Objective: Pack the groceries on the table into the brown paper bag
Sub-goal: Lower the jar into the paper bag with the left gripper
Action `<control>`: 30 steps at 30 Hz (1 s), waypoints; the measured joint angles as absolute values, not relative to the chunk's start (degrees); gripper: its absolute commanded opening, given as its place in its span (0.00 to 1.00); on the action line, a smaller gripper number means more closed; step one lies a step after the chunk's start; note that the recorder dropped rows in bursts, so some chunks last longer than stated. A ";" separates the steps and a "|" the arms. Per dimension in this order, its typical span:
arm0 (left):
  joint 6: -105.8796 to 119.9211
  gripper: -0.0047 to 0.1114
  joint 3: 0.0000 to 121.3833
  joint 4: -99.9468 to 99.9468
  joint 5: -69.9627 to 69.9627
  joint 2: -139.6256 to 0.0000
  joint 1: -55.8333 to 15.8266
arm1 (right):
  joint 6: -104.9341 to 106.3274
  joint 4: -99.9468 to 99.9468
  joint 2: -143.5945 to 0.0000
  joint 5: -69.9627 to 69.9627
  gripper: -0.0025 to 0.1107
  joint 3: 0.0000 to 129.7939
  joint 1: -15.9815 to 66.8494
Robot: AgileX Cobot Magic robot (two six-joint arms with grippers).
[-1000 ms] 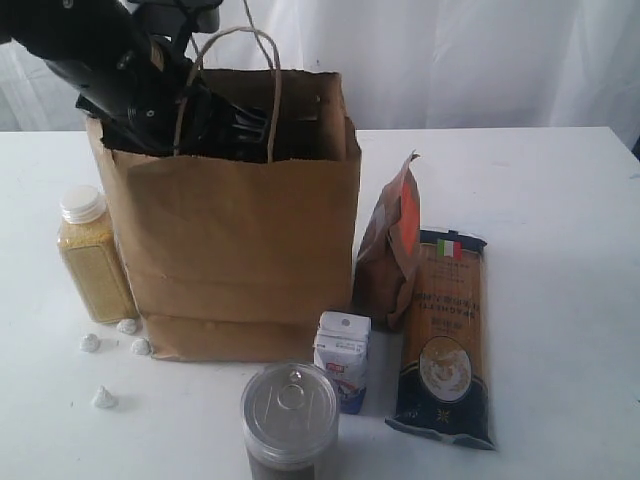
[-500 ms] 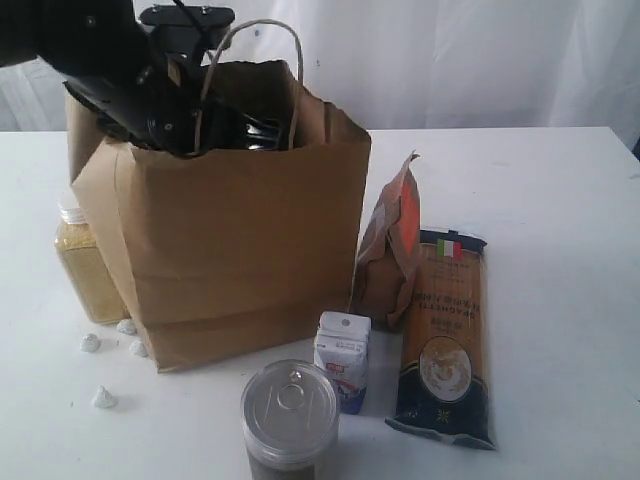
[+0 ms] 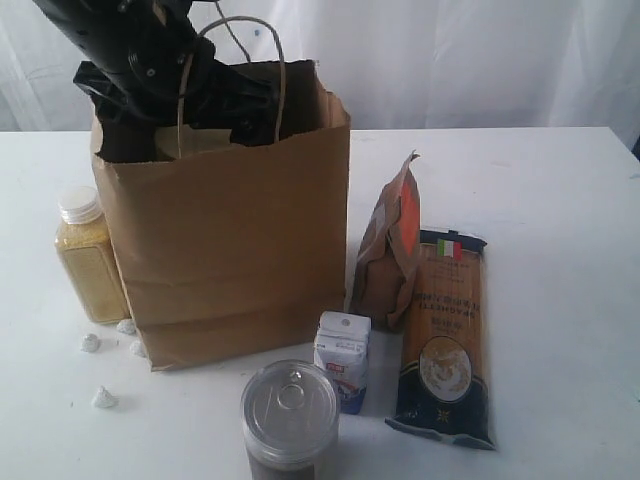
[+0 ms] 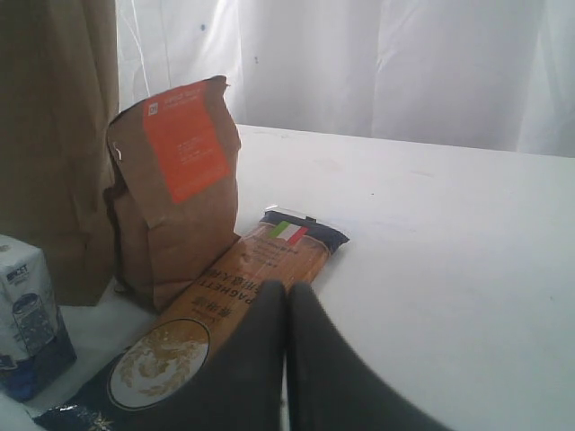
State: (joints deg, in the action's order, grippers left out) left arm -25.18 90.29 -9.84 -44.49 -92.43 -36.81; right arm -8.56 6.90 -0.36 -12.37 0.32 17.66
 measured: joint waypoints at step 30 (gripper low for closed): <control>-17.09 0.95 92.77 -4.54 -52.41 -92.94 -36.20 | -8.56 6.90 -0.36 -12.37 0.02 0.32 17.66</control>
